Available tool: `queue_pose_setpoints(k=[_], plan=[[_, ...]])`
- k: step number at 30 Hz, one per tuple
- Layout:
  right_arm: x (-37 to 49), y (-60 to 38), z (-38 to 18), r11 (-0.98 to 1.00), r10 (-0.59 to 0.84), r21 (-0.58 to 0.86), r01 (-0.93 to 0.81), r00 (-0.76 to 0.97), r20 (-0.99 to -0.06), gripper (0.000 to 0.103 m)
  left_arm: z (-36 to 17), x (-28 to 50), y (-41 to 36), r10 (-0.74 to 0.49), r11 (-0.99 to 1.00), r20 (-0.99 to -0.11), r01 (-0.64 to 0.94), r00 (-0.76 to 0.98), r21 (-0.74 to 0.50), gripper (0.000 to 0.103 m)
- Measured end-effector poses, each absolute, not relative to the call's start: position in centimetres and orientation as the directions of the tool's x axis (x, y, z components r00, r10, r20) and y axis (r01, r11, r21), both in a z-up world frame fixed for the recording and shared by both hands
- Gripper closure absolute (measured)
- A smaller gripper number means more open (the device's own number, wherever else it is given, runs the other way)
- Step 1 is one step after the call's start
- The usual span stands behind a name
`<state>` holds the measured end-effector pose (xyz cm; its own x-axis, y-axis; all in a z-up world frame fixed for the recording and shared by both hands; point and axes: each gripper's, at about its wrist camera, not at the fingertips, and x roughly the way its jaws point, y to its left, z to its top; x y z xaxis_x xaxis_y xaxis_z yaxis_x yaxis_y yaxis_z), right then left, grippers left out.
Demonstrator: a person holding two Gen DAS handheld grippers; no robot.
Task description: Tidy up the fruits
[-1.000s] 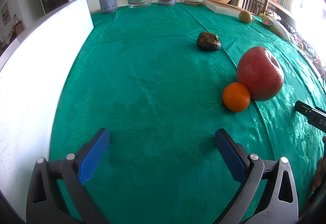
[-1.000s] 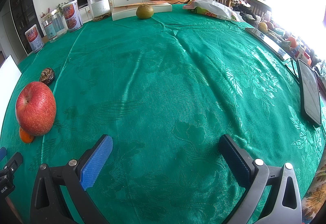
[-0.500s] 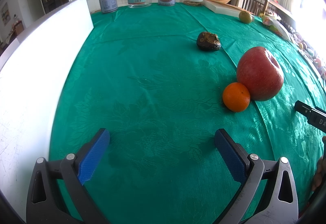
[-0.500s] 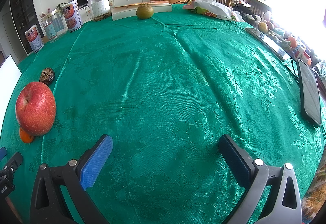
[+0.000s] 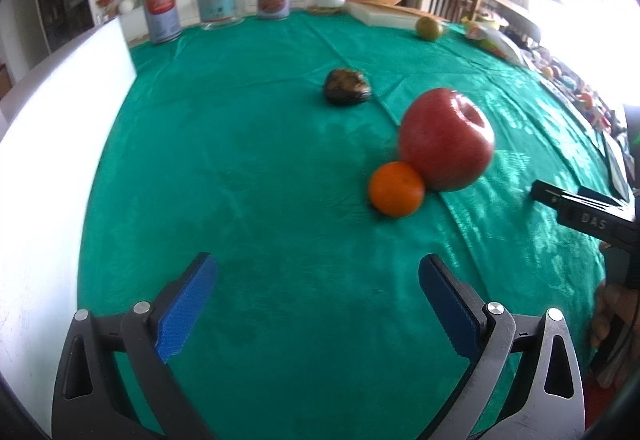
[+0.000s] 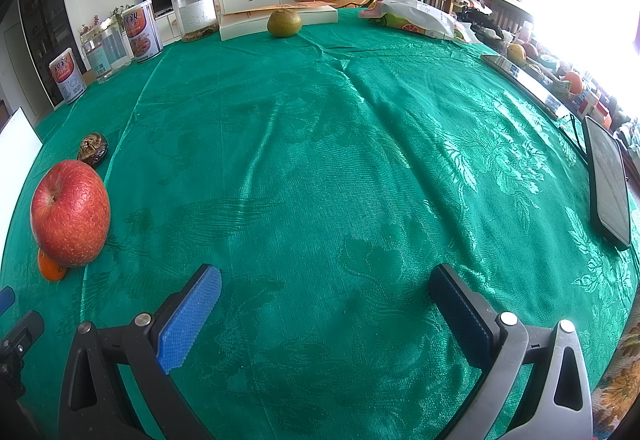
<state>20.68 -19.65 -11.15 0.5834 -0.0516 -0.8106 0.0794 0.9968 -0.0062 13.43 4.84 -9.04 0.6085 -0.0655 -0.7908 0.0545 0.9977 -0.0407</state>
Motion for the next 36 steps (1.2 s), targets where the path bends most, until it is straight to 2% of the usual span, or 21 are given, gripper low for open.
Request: queue_pose_setpoints(k=[5, 7, 9, 11, 13, 14, 27, 30, 32, 34, 36], plan=[[20.7, -19.6, -11.1, 0.997, -0.051, -0.006, 0.079, 0.583, -0.811, 0.0, -9.4, 15.8, 1.7, -0.116, 0.986, -0.803, 0.163, 0.585, -0.025, 0.004], [20.7, -19.6, -11.1, 0.997, -0.051, -0.006, 0.079, 0.583, -0.811, 0.0, -9.8, 16.6, 1.4, -0.103, 0.986, -0.805, 0.164, 0.584, -0.007, 0.022], [20.7, -19.6, -11.2, 0.997, -0.052, -0.006, 0.08, 0.583, -0.811, 0.0, -9.8, 16.9, 1.3, -0.098, 0.987, -0.791, 0.164, 0.603, 0.002, 0.024], [20.7, -19.6, -11.1, 0.997, -0.052, -0.007, 0.079, 0.583, -0.81, 0.0, -9.7, 16.9, 1.5, -0.106, 0.986, -0.78, 0.168, 0.617, -0.001, 0.035], [20.7, -19.6, -11.1, 0.997, -0.052, -0.007, 0.079, 0.583, -0.811, 0.0, -9.5, 16.9, 1.8, -0.123, 0.985, -0.772, 0.172, 0.623, -0.018, 0.067], [20.6, -19.6, -11.1, 0.997, -0.052, -0.007, 0.079, 0.583, -0.811, 0.0, -9.4, 16.8, 2.0, -0.129, 0.984, -0.767, 0.175, 0.629, -0.022, 0.073], [20.6, -19.6, -11.2, 0.997, -0.052, -0.007, 0.079, 0.583, -0.811, 0.0, -9.0, 11.3, 7.0, -0.04, 0.999, -0.813, 0.038, 0.581, -0.022, 0.072], [20.6, -19.6, -11.2, 0.997, -0.052, -0.007, 0.079, 0.583, -0.811, 0.0, -9.3, 10.7, 7.6, -0.042, 0.999, -0.804, 0.025, 0.593, -0.033, 0.068], [20.6, -19.6, -11.2, 0.997, -0.052, -0.007, 0.079, 0.583, -0.811, 0.0, -9.4, 10.8, 7.6, -0.021, 1.0, -0.804, 0.014, 0.595, -0.016, 0.055], [20.6, -19.6, -11.2, 0.997, -0.052, -0.007, 0.079, 0.583, -0.811, 0.0, -9.5, 10.7, 7.6, -0.006, 1.0, -0.802, -0.003, 0.598, -0.009, 0.029], [20.6, -19.5, -11.2, 0.997, -0.052, -0.007, 0.079, 0.583, -0.811, 0.0, -9.9, 10.7, 7.7, 0.018, 1.0, -0.805, -0.02, 0.593, 0.008, 0.022]])
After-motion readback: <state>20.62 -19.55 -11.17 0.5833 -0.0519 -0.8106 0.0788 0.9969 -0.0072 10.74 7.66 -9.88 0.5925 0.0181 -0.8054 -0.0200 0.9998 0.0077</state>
